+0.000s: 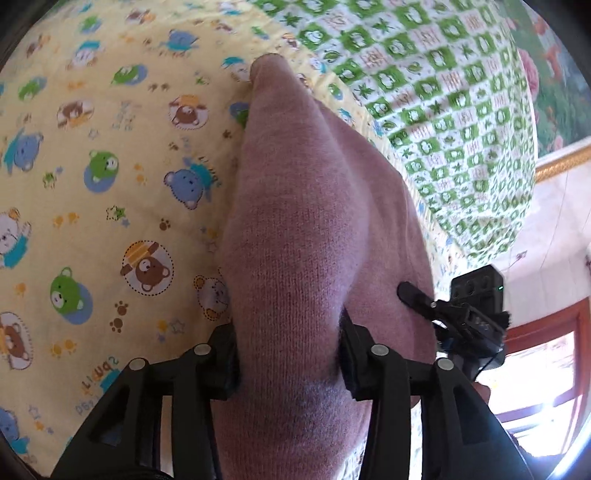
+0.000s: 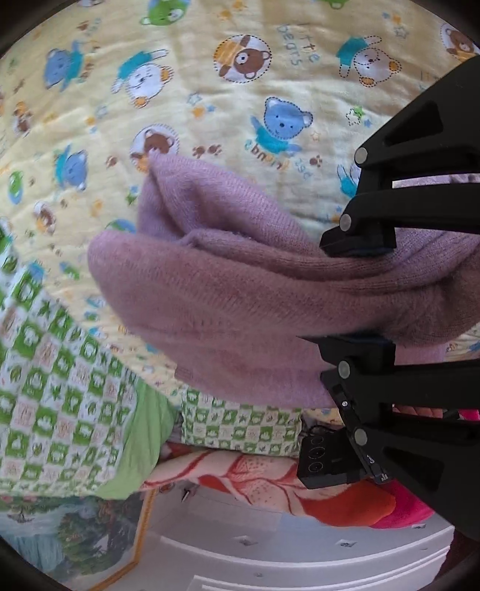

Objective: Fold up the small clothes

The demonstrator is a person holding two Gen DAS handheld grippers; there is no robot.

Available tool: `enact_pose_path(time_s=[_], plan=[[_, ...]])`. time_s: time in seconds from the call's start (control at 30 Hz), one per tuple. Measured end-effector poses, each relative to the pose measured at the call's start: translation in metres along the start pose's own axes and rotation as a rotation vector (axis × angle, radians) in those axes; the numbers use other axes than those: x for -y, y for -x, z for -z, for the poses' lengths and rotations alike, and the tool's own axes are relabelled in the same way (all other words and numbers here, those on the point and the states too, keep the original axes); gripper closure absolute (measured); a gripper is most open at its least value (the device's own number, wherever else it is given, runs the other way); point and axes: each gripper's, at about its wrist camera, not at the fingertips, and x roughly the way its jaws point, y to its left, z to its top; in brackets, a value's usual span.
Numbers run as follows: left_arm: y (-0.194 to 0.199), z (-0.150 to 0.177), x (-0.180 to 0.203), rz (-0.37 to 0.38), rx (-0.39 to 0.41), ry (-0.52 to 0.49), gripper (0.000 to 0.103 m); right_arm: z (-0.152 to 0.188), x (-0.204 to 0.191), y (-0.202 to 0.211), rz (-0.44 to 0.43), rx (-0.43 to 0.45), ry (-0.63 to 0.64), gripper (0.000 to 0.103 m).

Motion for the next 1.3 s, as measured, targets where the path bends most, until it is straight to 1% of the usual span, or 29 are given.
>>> enact_pose_path(time_s=[0.1,0.27,0.3,0.33,0.37,0.4,0.43,0.53,0.7,0.8,0.83,0.97,1.03,1.1,1.17,1.2,1.23,1.27,1.3], plan=[[-0.006,0.000,-0.007,-0.010,-0.003,0.006,0.052,-0.003,0.006,-0.006,0.019,-0.001,-0.007,0.069],[-0.010,0.001,-0.001,-0.032,-0.002,0.018,0.046,-0.006,0.006,-0.014,0.075,-0.005,0.023,0.066],[-0.009,0.002,0.000,-0.043,-0.005,0.021,0.043,-0.006,0.005,-0.015,0.082,0.007,0.014,0.066],[-0.008,0.003,0.003,-0.054,-0.008,0.024,0.042,-0.006,0.004,-0.015,0.088,0.008,0.016,0.063],[-0.007,0.003,0.006,-0.059,-0.010,0.023,0.042,-0.006,0.003,-0.014,0.094,0.010,0.016,0.055],[-0.004,0.005,0.008,-0.068,-0.012,0.020,0.042,-0.005,0.002,-0.011,0.104,0.012,0.010,0.052],[0.000,0.007,0.009,-0.080,-0.010,0.016,0.042,-0.005,-0.002,-0.012,0.110,0.014,0.006,0.051],[0.013,0.013,0.015,-0.106,-0.003,0.004,0.042,0.001,-0.005,0.003,0.127,0.032,0.004,0.050],[0.038,0.035,0.019,-0.136,0.014,-0.013,0.039,0.022,-0.017,0.035,0.173,0.083,0.030,0.049],[0.043,0.050,0.013,-0.133,-0.005,-0.006,0.039,0.043,-0.024,0.049,0.171,0.101,0.037,0.042],[0.043,0.054,0.011,-0.135,-0.014,-0.005,0.038,0.050,-0.026,0.051,0.172,0.099,0.042,0.037],[0.042,0.071,0.001,-0.127,-0.048,-0.001,0.038,0.079,-0.023,0.044,0.204,0.064,0.055,0.033],[0.040,0.076,-0.004,-0.109,-0.063,0.003,0.038,0.089,-0.016,0.036,0.216,0.033,0.043,0.032],[0.032,0.079,-0.007,-0.093,-0.088,0.021,0.038,0.094,-0.010,0.029,0.229,0.024,0.032,0.032],[0.024,0.081,-0.008,-0.077,-0.113,0.030,0.043,0.097,-0.002,0.024,0.225,0.028,0.011,0.032],[0.021,0.083,-0.008,-0.069,-0.127,0.030,0.057,0.098,0.001,0.024,0.218,0.033,0.006,0.033],[0.019,0.085,-0.007,-0.067,-0.133,0.020,0.068,0.098,0.003,0.024,0.206,0.040,-0.001,0.038],[0.021,0.086,-0.001,-0.073,-0.126,-0.008,0.072,0.098,0.004,0.025,0.190,0.047,-0.011,0.057],[0.025,0.087,0.005,-0.064,-0.118,-0.030,0.079,0.098,0.005,0.026,0.161,0.039,-0.027,0.067]])
